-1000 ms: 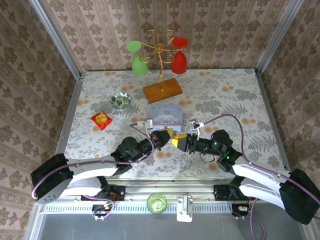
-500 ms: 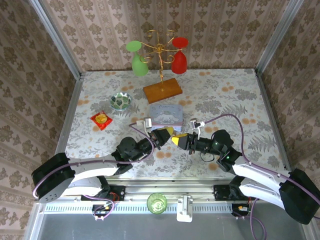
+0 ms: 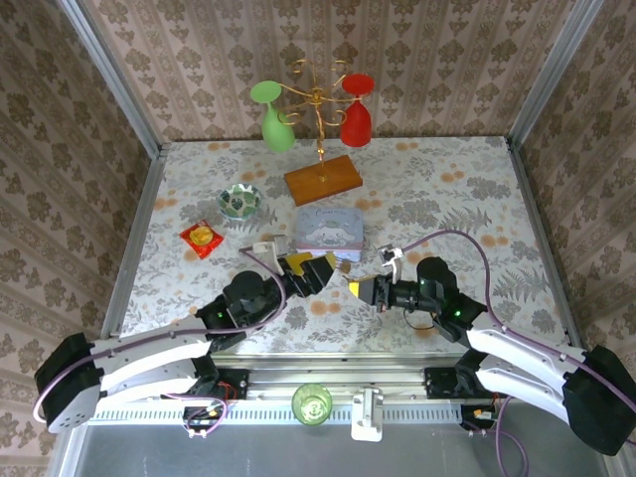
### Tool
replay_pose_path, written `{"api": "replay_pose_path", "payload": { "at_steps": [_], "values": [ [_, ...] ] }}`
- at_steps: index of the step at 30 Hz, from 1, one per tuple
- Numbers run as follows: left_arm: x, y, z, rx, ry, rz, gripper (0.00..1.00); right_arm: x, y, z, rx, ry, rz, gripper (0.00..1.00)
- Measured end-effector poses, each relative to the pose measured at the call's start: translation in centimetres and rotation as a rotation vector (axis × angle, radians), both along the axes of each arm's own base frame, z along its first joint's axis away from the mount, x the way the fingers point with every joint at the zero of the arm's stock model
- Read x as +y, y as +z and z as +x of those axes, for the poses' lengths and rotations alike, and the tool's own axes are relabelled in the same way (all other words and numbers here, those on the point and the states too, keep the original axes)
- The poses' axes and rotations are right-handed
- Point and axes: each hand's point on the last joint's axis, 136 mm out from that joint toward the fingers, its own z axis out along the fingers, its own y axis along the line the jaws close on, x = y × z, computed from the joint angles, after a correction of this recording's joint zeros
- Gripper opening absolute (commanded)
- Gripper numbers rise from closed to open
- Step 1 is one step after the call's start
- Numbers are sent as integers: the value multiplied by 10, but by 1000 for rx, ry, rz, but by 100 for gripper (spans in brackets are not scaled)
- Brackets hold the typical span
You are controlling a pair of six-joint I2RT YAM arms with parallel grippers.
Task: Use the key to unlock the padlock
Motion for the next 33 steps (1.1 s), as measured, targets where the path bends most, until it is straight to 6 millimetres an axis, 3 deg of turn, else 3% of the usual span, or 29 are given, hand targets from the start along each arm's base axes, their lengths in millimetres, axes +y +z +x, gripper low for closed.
{"api": "replay_pose_path", "payload": {
  "at_steps": [2,9,14,20,24,29,33],
  "values": [
    [4,-15,6,28,40,51,100,-6,-12,5,34,-28,-31,0],
    [7,-101,24,223,168,259,100,-49,-60,31,182,-227,-207,0],
    [-7,-140,34,300,214,318,90,-66,-69,39,210,-294,-263,0],
    [-31,-139,52,344,268,243,77,-73,-70,36,213,-312,-288,0],
    [-32,-140,56,365,355,196,66,-77,-60,35,179,-320,-280,0],
    [-35,-151,56,409,434,160,67,-82,-52,35,155,-337,-265,0],
    [-45,-153,60,438,469,112,65,-87,-58,32,163,-346,-271,0]
  ]
}}
